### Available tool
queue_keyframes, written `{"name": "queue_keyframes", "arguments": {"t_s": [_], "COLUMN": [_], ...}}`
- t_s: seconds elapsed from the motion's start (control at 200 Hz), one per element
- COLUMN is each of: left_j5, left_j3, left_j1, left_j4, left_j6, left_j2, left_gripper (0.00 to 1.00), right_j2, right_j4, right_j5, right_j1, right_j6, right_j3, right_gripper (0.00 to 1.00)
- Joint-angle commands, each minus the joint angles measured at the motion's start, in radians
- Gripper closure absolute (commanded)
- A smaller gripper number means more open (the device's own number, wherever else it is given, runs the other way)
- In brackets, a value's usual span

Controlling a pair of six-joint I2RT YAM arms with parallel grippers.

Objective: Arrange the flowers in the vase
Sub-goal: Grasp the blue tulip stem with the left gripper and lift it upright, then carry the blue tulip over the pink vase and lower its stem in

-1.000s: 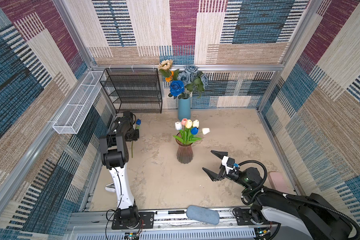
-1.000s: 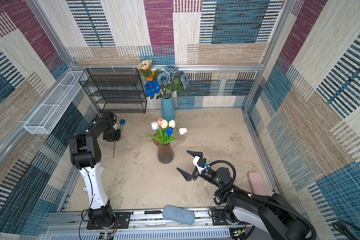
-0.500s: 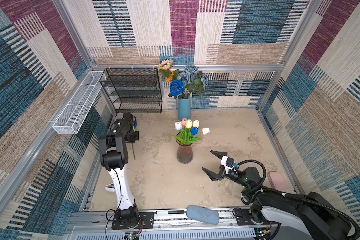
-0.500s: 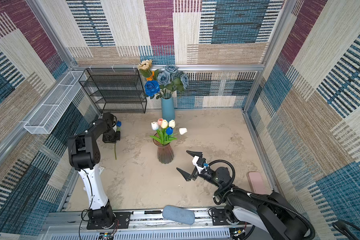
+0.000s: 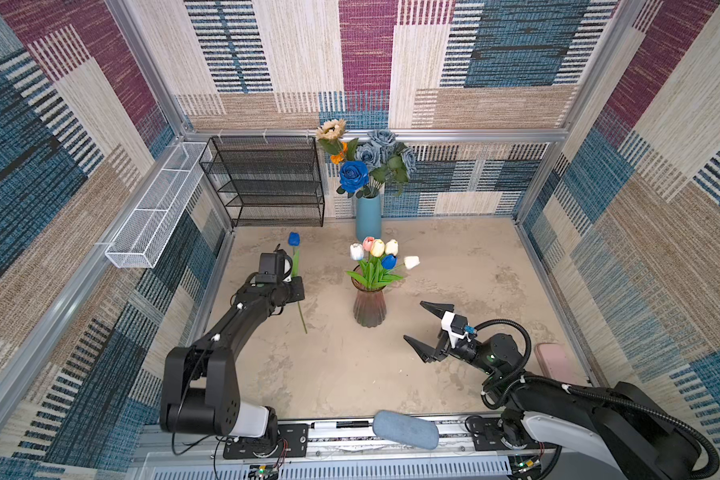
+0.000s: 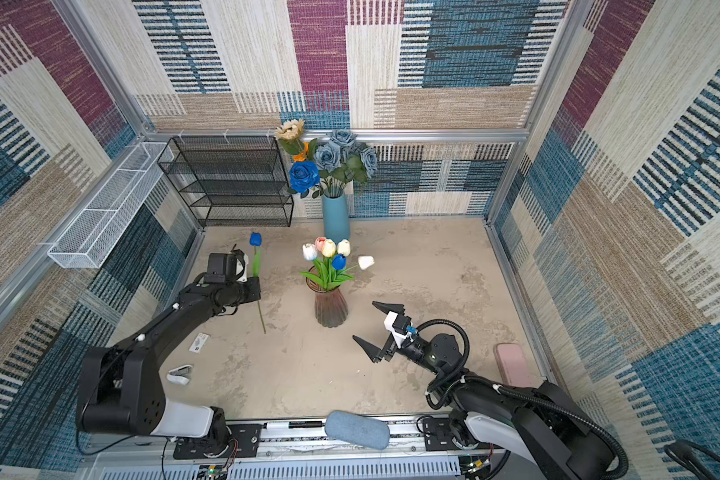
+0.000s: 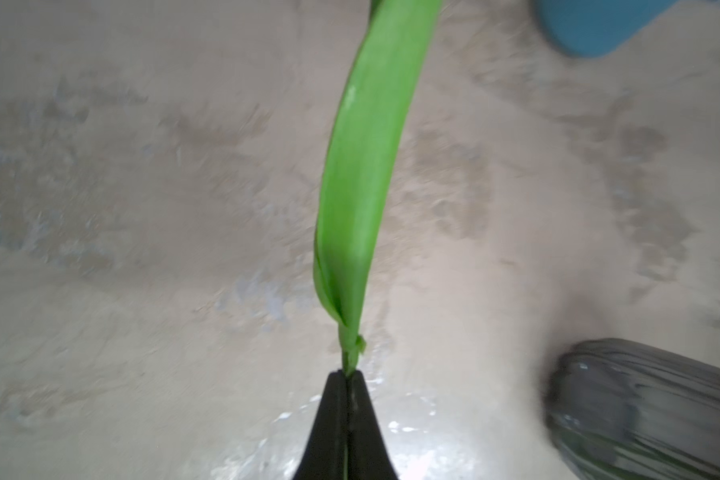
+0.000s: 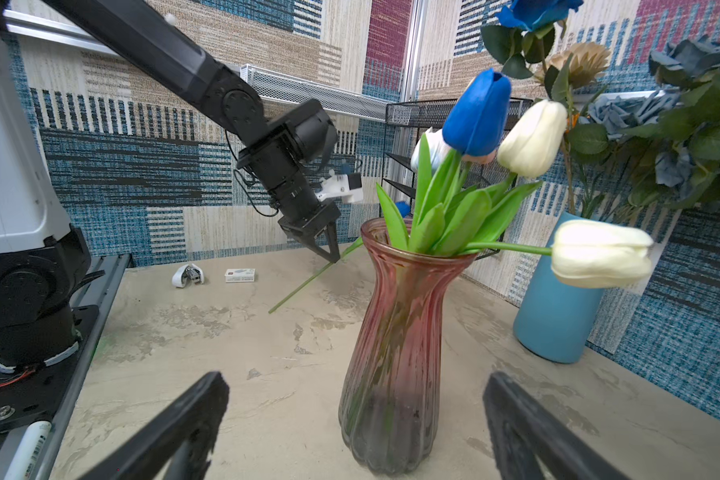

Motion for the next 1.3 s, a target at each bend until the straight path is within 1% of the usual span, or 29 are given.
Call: {"name": "queue_keyframes", "arguments": {"t_s": [0.0, 0.085, 0.2, 0.361, 0.551, 0.636, 0.716, 0.816, 0.916, 1.007, 1.147, 1.297], "left_j5": [0.000, -0.032, -0.022, 0.031, 0.022, 0.017, 0.042, 0.079, 0.087, 0.079, 0.033, 0.037], "left_j3": [-0.053, -0.049, -0.030, 0.022, 0.050, 0.062, 0.075, 0.107, 0.112, 0.109, 0.082, 0.092], "left_j1": [-0.070, -0.111, -0.124, -0.169, -0.270, -0.296, -0.309, -0.329, -0.354, -0.355, -0.356, -0.355], "left_j4": [0.264, 0.298, 0.343, 0.375, 0.452, 0.480, 0.518, 0.525, 0.564, 0.596, 0.681, 0.713], "left_j6": [-0.030, 0.005, 0.023, 0.033, 0.099, 0.116, 0.114, 0.114, 0.126, 0.135, 0.151, 0.157], "left_j2": [-0.117, -0.191, -0.257, -0.291, -0.347, -0.360, -0.353, -0.326, -0.292, -0.262, -0.220, -0.169], "left_gripper": [1.00, 1.00, 1.00, 1.00, 1.00, 1.00, 1.00, 1.00, 1.00, 1.00, 1.00, 1.00], "right_j2": [0.005, 0.010, 0.009, 0.010, 0.013, 0.020, 0.028, 0.030, 0.026, 0.023, 0.015, 0.011], "right_j4": [0.040, 0.042, 0.044, 0.042, 0.046, 0.051, 0.054, 0.056, 0.053, 0.054, 0.051, 0.050], "right_j5": [-0.005, -0.008, -0.005, -0.001, -0.001, -0.002, -0.003, -0.006, -0.003, -0.003, -0.003, 0.001], "right_j1": [0.000, 0.000, 0.001, 0.001, 0.000, 0.002, 0.002, 0.002, 0.002, 0.002, 0.001, 0.002], "right_j6": [0.012, 0.013, 0.015, 0.013, 0.013, 0.015, 0.017, 0.017, 0.015, 0.013, 0.013, 0.012], "right_j3": [0.003, 0.005, 0.005, 0.004, 0.005, 0.005, 0.008, 0.009, 0.008, 0.006, 0.005, 0.002], "right_gripper": [0.00, 0.00, 0.00, 0.00, 0.00, 0.00, 0.00, 0.00, 0.00, 0.00, 0.00, 0.00]}}
